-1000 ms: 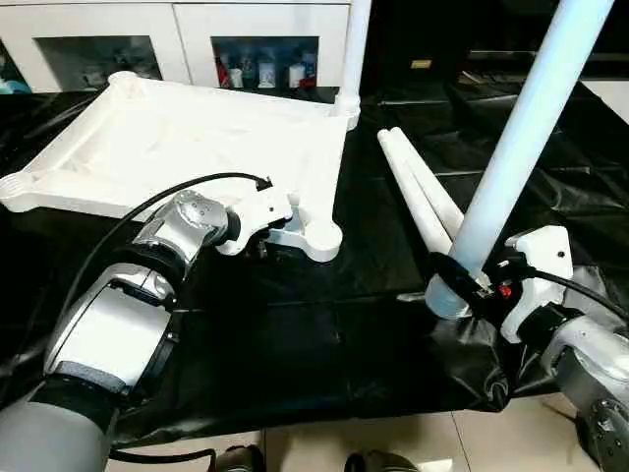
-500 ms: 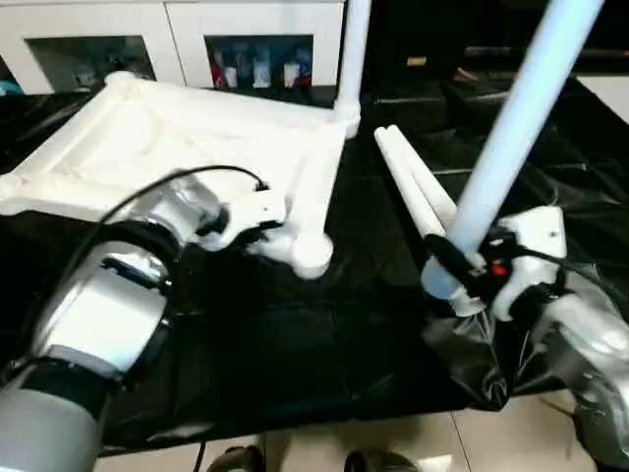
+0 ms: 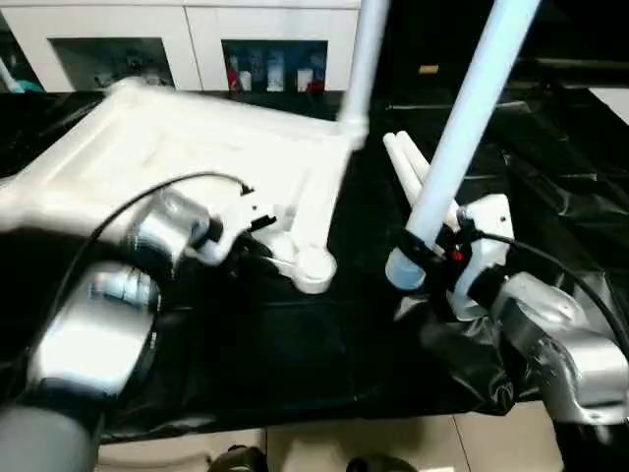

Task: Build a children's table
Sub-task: Pick table leg

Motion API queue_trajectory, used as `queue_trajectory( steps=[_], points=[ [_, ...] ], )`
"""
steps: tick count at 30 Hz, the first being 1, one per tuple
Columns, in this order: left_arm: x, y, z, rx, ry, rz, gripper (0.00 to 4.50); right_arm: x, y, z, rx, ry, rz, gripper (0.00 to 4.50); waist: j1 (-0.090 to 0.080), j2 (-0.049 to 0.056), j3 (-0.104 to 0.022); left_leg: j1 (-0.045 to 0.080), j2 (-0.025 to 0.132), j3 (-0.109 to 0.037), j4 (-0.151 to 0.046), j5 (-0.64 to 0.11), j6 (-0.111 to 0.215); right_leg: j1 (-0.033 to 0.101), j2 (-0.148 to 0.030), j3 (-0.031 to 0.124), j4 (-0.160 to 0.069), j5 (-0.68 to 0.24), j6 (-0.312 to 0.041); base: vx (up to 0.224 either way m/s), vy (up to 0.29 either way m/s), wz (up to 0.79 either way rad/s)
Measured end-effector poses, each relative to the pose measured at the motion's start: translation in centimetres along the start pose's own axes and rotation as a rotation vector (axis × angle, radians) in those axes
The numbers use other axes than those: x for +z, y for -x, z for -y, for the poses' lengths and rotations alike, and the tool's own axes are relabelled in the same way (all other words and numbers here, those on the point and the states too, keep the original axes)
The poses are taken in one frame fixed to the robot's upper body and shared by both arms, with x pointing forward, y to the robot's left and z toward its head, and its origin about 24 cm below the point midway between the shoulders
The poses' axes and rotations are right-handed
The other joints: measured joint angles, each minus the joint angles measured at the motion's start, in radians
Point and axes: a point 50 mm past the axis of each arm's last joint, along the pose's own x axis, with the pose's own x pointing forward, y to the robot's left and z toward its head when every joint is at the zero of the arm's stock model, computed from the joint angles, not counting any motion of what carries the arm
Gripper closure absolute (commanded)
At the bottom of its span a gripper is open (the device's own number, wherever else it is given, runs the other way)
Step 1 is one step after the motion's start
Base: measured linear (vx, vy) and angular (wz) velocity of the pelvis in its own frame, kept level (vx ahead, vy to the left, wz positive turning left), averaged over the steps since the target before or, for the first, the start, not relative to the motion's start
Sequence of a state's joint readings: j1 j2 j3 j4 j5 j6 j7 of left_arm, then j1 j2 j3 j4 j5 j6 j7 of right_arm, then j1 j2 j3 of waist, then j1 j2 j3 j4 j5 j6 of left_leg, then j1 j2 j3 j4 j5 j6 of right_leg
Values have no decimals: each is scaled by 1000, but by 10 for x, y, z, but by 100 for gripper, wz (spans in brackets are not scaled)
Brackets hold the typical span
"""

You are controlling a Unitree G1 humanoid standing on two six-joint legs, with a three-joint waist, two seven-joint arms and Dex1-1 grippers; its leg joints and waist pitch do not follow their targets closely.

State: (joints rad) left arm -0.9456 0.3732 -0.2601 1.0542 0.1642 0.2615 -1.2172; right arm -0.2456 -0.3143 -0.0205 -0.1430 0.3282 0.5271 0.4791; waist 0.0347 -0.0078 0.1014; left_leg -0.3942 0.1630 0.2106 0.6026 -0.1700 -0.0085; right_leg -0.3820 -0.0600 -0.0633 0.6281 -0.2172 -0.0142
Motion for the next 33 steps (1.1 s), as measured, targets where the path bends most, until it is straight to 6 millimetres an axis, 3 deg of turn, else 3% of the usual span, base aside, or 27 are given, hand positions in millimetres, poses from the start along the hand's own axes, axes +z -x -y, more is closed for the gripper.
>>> queue_trajectory(
  steps=[9,15,20,23,29,33],
  points=[
    [-10,-23,26,65,9,129,355,-3,-7,-3,20,-5,5,267,11,-4,-22,14,0,1,1,-3,-5,12,-2,0,0,0,0,0,0,0],
    [-8,-31,41,134,-71,210,359,-7,-11,-3,31,-26,-9,267,22,-12,-27,11,0,1,1,-3,-5,10,-2,0,0,0,0,0,0,0],
    [-10,-26,52,123,-82,224,360,-6,-15,-1,47,-27,-13,267,23,-16,-27,4,0,2,0,-3,-5,3,-1,0,0,0,1,0,0,0],
    [-13,-23,53,101,-99,233,295,-7,-17,-1,59,-30,-18,267,26,-16,-27,1,1,2,0,-1,-3,-1,-1,-1,1,0,1,0,0,0],
    [-14,-12,51,48,-163,232,255,-6,-16,-2,83,-26,-21,267,28,-21,-27,1,1,2,1,-2,-6,0,-1,-1,1,0,1,0,0,0],
    [-6,-6,46,55,-254,253,255,-6,-16,-1,89,-20,-24,267,28,-22,-27,1,1,2,1,-2,-7,0,-1,-1,1,1,1,0,0,0]
  ],
)
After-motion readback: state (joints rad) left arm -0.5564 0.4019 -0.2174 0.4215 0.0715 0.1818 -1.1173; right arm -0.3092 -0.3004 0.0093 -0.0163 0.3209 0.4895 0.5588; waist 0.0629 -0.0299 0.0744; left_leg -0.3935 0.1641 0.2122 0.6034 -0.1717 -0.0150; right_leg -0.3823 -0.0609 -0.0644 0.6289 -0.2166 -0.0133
